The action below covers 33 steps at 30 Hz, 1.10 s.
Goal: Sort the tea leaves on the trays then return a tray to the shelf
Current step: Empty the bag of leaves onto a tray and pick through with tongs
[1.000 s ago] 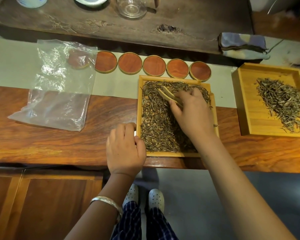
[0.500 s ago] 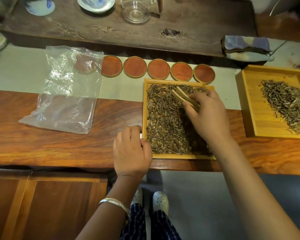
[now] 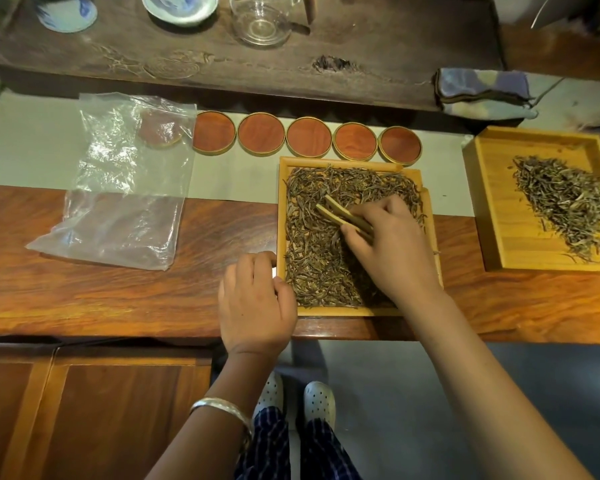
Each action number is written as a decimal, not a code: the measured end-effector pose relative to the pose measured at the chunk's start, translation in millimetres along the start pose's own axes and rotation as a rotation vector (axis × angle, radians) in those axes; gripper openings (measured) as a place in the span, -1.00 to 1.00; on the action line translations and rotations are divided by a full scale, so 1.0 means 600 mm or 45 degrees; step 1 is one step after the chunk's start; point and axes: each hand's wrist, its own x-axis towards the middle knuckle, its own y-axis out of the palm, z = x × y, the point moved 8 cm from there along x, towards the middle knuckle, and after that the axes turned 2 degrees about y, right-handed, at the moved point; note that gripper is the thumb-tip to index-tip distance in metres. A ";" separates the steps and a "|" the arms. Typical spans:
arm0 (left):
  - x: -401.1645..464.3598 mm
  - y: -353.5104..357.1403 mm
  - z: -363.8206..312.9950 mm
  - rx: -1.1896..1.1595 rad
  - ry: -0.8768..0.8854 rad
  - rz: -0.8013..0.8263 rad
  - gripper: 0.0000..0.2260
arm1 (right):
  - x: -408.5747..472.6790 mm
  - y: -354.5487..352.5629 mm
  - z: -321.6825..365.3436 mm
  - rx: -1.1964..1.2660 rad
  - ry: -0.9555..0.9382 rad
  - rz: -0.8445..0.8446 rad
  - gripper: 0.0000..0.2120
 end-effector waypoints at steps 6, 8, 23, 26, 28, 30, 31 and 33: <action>0.001 0.001 0.002 -0.009 -0.006 0.014 -0.86 | 0.000 -0.026 -0.026 0.041 0.063 -0.122 -0.70; 0.000 0.002 0.002 -0.005 -0.011 0.020 -0.86 | -0.010 -0.044 -0.054 0.042 0.139 -0.175 -0.70; 0.000 0.002 -0.002 0.014 -0.006 0.029 -0.83 | -0.040 -0.025 -0.061 -0.024 0.096 -0.048 -0.72; 0.000 0.004 -0.001 0.018 0.003 0.023 -0.85 | -0.026 -0.023 -0.059 -0.045 0.126 -0.045 -0.71; -0.001 0.006 0.001 0.020 0.003 0.020 -0.85 | -0.016 -0.032 -0.060 -0.044 0.133 -0.088 -0.70; -0.001 0.007 0.003 0.020 0.002 0.017 -0.86 | -0.007 -0.036 -0.057 -0.046 0.117 -0.117 -0.70; -0.001 0.008 0.004 0.019 0.002 0.017 -0.86 | -0.003 -0.036 -0.056 -0.047 0.118 -0.121 -0.70; -0.002 0.008 0.004 0.012 0.004 0.013 -0.86 | 0.005 -0.031 -0.055 -0.054 0.143 -0.112 -0.70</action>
